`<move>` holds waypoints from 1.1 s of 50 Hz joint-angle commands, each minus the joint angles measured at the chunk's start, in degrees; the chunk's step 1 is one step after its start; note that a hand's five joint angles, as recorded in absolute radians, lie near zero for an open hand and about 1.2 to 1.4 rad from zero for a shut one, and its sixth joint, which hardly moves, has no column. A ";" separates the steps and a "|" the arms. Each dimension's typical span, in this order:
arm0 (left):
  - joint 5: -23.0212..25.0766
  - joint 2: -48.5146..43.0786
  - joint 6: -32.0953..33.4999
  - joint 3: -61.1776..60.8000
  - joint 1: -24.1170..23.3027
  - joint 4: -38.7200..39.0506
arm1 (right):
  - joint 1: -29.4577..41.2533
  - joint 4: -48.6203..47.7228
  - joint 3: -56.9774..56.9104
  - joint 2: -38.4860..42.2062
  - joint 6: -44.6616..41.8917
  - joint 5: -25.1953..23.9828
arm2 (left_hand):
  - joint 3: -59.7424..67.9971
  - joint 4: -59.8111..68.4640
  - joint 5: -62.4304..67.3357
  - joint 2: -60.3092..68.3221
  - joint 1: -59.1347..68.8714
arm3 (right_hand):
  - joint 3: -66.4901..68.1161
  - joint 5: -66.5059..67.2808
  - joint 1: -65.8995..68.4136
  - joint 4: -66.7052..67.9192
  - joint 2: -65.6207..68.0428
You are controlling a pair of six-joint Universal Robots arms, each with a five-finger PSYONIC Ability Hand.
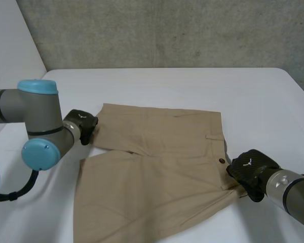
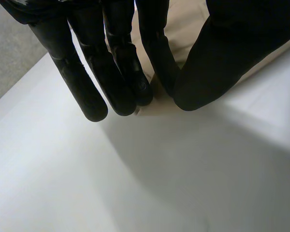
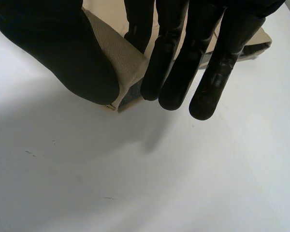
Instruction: Fold the shorts.
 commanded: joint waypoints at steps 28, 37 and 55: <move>0.57 11.61 0.47 -5.98 -4.28 5.62 | -0.01 -0.26 0.12 -0.26 0.00 0.00 | -36.91 -37.59 -34.81 -37.48 -34.32 | 12.01 13.03 24.44 11.52 12.15; 4.35 3.36 0.65 0.60 -4.73 9.06 | -0.10 -0.52 0.29 -0.26 0.00 0.09 | -35.56 -36.24 -33.46 -36.13 -32.97 | 12.01 13.03 24.44 11.52 12.15; 6.64 -4.91 2.05 8.96 -1.74 -2.28 | -0.18 -0.70 0.12 -0.35 0.00 0.00 | -3.86 -4.54 -1.76 -4.43 -1.27 | 12.01 13.03 24.44 11.52 12.15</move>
